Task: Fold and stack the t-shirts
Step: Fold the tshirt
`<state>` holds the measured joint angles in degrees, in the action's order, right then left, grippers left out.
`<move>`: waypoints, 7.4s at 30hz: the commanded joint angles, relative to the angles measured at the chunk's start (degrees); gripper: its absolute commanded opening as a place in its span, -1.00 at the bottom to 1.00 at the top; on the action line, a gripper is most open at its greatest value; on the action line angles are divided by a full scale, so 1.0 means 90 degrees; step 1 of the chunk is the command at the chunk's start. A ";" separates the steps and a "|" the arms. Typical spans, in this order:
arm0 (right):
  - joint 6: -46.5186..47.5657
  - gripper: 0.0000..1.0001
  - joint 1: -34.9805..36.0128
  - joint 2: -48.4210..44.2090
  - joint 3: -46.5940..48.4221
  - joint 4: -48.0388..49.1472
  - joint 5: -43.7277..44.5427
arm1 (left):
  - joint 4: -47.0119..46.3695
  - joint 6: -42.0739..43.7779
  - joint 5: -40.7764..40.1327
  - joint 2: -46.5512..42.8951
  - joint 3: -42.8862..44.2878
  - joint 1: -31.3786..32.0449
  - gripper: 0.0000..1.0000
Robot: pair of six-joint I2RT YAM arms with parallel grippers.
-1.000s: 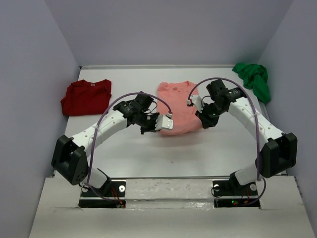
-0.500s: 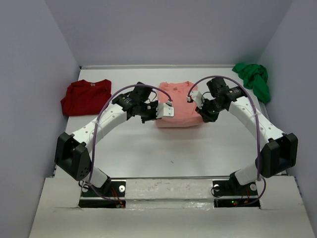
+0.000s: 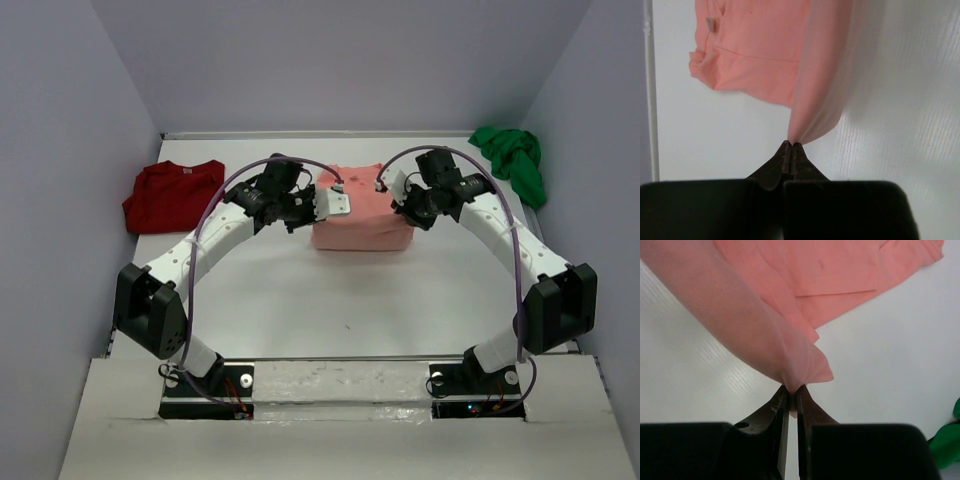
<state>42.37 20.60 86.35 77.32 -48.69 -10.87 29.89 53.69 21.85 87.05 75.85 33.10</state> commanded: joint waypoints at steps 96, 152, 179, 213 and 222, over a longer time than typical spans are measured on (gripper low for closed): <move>-0.0857 0.70 0.0472 0.1988 0.1322 0.2805 0.3456 | -0.4169 -0.4227 -0.1543 -0.0031 -0.0591 -0.1723 0.98; -0.0890 0.59 0.2428 0.4430 0.3684 0.0439 0.2477 | -0.5206 -0.5438 0.0825 -0.1351 -0.1807 -0.3200 0.98; -0.0831 0.18 0.2428 0.5474 0.3939 0.0722 0.2263 | -0.5225 -0.5429 0.0952 -0.1107 -0.1807 -0.3200 0.98; -0.1104 -1.00 0.2369 0.4117 0.3821 0.0439 0.2146 | -0.9501 -1.1950 0.4028 0.3609 -0.2100 -0.3092 0.47; -0.1182 -1.00 0.2369 0.4302 0.3831 0.0283 0.2029 | -1.1416 -1.3807 0.3803 0.4400 -0.1973 -0.2780 0.48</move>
<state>32.82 41.65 124.62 110.50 -45.15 8.75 -62.70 -62.30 55.86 124.99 56.40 7.14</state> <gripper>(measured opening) 0.039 0.738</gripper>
